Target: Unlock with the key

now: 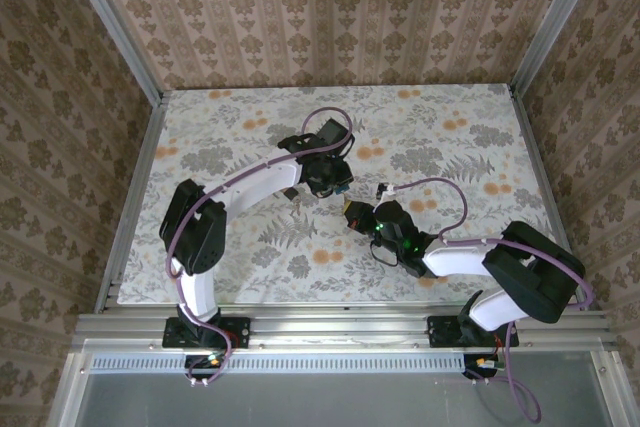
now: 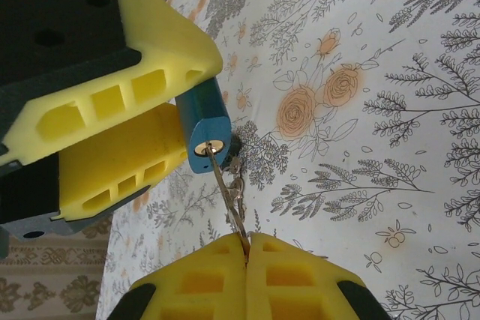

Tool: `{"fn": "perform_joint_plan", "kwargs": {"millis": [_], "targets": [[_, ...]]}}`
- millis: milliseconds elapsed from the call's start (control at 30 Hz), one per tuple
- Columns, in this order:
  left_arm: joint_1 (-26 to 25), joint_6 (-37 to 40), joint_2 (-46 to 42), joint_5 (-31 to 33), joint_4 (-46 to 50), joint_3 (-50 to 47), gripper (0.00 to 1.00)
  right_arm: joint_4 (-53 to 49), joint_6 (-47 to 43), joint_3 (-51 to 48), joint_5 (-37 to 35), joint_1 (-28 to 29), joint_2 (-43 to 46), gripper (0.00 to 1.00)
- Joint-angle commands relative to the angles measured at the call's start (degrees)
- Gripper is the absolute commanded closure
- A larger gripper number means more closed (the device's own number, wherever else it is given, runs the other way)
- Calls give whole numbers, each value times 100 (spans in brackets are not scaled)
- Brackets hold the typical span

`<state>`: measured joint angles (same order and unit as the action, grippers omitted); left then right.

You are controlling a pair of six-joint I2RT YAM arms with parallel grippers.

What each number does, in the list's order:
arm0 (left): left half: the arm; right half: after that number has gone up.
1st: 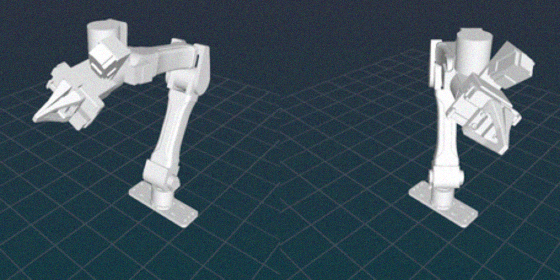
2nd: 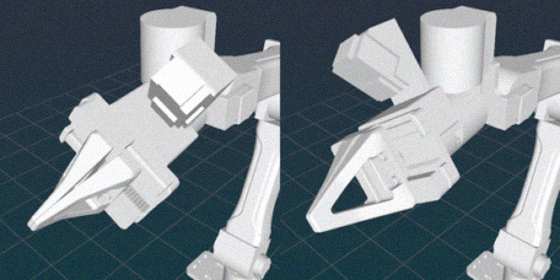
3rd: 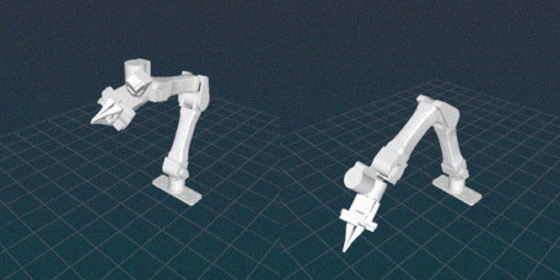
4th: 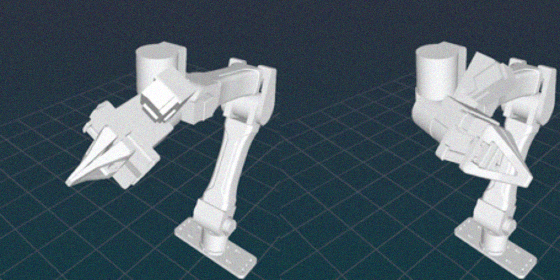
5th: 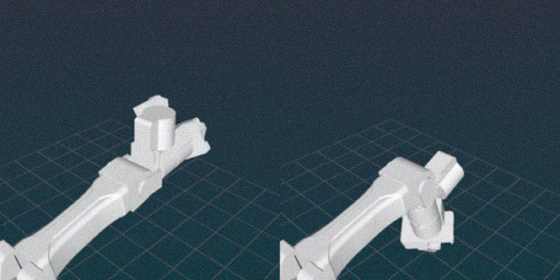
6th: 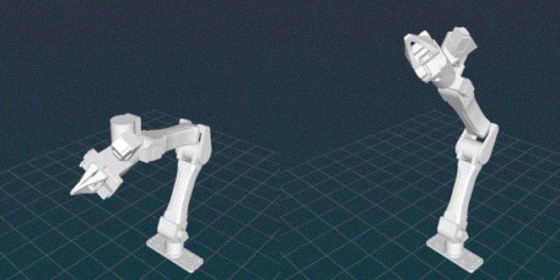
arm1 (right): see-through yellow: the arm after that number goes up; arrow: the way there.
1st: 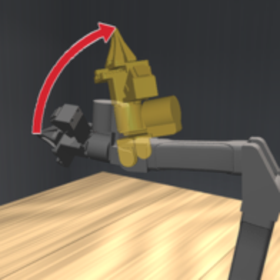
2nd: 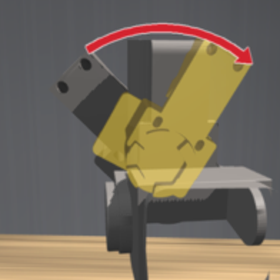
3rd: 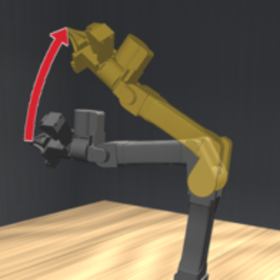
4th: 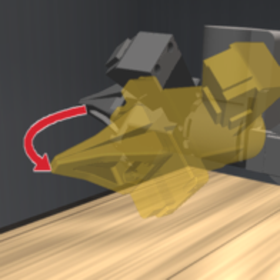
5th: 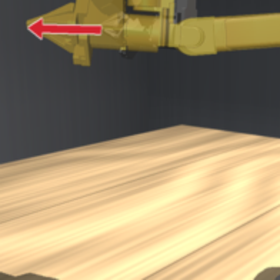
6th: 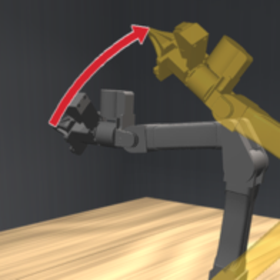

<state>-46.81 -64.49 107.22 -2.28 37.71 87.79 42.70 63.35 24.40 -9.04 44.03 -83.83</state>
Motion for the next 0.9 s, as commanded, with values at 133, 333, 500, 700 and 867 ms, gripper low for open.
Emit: {"fn": "perform_joint_plan", "kwargs": {"millis": [133, 333, 500, 700, 867], "targets": [[-101, 77, 71, -259, 239, 142, 78, 123, -27, 290, -298, -108, -4, 100], [-101, 95, 114, -289, 277, 195, 78, -788, -1023, 606, -820, 105, 69, 100], [-89, 86, 159, -325, 257, 221, 78, -1125, -1232, 703, -1158, 222, 60, 100], [-92, 72, 159, -334, 237, 206, 78, -849, -929, 602, -991, 178, 114, 100], [-86, 74, 137, -338, 233, 195, 79, -618, -474, 498, -665, 7, 260, 100]]}}
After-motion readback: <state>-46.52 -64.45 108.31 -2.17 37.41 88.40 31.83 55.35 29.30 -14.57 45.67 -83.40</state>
